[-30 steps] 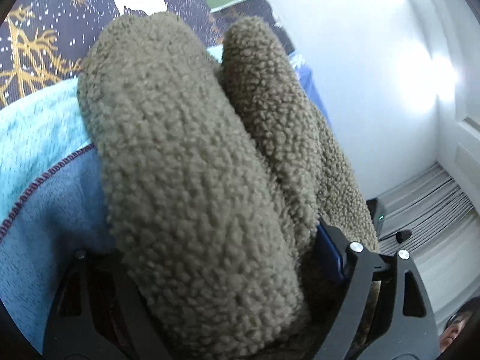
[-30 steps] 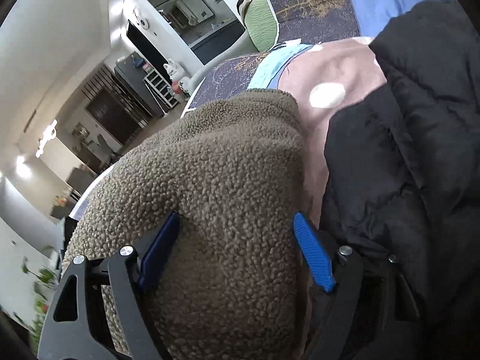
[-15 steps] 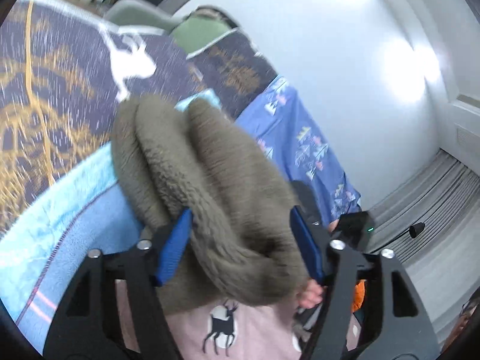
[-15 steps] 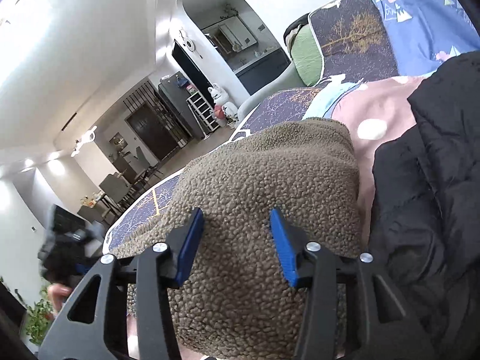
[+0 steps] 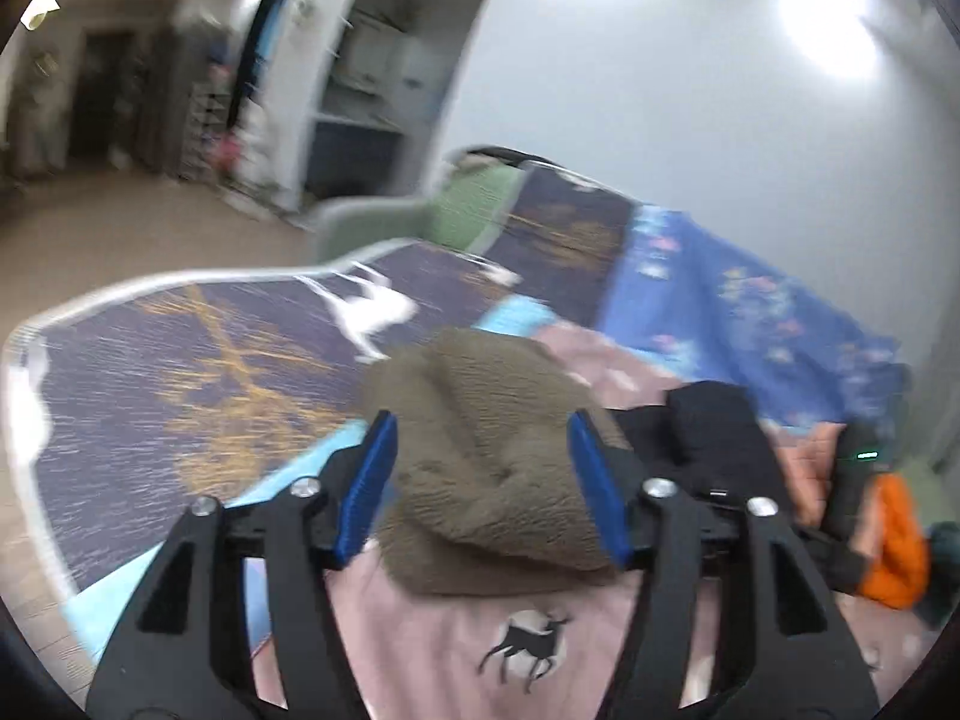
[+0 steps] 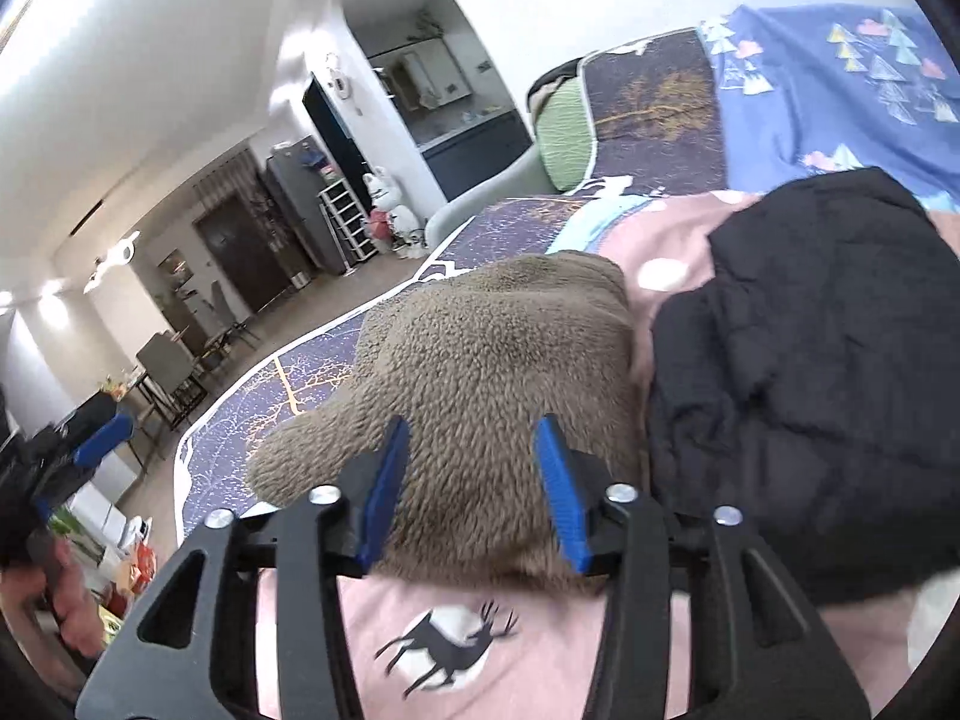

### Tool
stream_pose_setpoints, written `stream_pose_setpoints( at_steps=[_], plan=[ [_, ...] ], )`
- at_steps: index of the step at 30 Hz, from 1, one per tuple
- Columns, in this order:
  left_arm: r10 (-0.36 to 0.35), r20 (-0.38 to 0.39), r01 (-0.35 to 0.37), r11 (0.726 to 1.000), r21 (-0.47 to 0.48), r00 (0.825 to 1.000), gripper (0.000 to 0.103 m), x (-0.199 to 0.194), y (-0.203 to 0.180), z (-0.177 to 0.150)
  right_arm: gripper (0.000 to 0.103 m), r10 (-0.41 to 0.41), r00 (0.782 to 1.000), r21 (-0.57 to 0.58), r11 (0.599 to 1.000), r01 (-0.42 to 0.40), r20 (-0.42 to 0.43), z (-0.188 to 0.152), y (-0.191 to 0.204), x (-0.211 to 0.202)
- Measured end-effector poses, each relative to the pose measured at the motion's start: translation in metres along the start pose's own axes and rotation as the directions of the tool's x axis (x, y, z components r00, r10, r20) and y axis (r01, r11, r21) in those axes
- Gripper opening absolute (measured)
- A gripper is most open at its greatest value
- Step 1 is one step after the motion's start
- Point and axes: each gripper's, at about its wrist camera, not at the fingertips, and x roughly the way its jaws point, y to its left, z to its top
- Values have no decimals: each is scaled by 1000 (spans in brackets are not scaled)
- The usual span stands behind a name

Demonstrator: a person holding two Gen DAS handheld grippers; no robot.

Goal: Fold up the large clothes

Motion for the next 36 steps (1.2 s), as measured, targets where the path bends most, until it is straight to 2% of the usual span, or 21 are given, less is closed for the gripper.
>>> stream_pose_setpoints(
  at_steps=[1,2,3,5,7,9,11,13,16,18,21,27,28,30,36],
  plan=[
    [17,12,-17,1000,0,1000,82,-7,-9,-3,52,-18,1000,17,1000,18,-5,-3,0,-9],
    [30,20,-30,1000,1,999,84,-12,-16,-8,57,-35,999,27,999,35,-14,-5,1,-18],
    [41,31,-41,999,5,999,86,-17,-25,-12,62,-62,998,25,998,63,-27,-11,1,-29],
    [43,50,-44,999,5,998,88,-27,-47,-13,65,-91,996,6,996,91,-25,-16,-1,-37],
    [45,90,-45,999,-8,995,89,-35,-65,-4,69,-156,988,-30,987,155,-20,-14,0,-45],
    [50,136,-48,999,-21,989,98,-44,-81,7,77,-204,979,-53,978,204,0,-7,5,-62],
    [59,192,-55,998,-24,980,101,-58,-102,25,85,-205,979,-81,975,205,3,5,12,-70],
    [64,258,-54,997,-48,964,101,-66,-113,42,87,-166,986,-111,980,164,-4,27,16,-73],
    [96,298,-62,991,-121,950,101,-58,-119,63,91,-165,986,-127,978,164,1,57,15,-72],
    [105,270,-70,988,-135,957,101,-45,-124,70,95,-188,982,-164,968,189,24,63,12,-68],
    [142,219,-123,987,-100,965,101,-9,-135,62,95,-196,981,-127,973,195,2,55,-9,-47],
    [172,69,-167,983,-71,983,101,56,-130,16,95,-193,978,-139,973,182,-73,41,-22,-18],
    [198,23,-197,979,-44,980,101,66,-128,6,95,-177,981,-128,978,165,-85,40,-22,-16],
    [236,-16,-236,972,-9,972,101,73,-123,-3,95,-157,982,-131,981,143,-106,39,-21,-14],
    [322,-92,-313,944,99,942,101,84,-111,-32,95,-129,978,-137,985,106,-166,35,-16,-4]
  ],
)
